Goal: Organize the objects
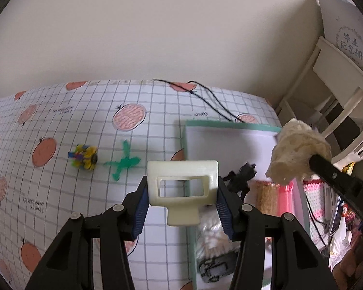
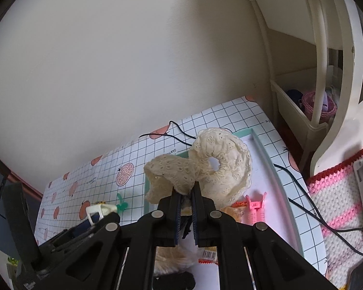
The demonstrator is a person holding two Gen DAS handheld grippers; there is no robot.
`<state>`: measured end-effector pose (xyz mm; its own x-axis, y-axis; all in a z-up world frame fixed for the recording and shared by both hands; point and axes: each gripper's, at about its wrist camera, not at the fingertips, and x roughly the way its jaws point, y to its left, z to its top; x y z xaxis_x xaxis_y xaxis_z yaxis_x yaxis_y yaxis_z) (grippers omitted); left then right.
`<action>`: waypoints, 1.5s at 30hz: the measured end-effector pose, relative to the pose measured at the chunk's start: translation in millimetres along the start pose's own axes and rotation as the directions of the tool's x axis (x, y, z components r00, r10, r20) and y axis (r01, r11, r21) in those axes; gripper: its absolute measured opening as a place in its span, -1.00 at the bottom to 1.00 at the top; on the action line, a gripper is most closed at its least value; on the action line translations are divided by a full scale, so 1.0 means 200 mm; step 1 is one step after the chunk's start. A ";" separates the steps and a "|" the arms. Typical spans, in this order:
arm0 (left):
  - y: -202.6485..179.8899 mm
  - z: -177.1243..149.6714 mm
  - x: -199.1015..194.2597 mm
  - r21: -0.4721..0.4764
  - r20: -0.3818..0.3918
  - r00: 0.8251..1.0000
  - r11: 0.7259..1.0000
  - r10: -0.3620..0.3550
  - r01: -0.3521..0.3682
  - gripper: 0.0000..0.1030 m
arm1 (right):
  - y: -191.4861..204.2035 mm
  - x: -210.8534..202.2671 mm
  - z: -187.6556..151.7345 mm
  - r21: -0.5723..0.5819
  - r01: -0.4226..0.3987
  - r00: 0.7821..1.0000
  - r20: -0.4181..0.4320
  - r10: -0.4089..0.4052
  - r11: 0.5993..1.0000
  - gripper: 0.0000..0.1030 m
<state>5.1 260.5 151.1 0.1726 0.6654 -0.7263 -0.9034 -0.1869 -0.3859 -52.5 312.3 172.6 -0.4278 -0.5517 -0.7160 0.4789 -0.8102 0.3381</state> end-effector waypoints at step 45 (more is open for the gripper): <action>-0.26 0.20 0.57 0.071 -0.085 0.996 0.997 0.002 0.004 0.02 | -0.25 0.35 -0.13 0.040 0.148 0.984 -0.110 -0.143 0.988 -0.84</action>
<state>56.0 375.7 110.4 0.2040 0.6011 -0.7727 -0.9283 -0.1318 -0.3476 -87.1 319.7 90.4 -0.4051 -0.4050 -0.8197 0.3792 -0.8902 0.2524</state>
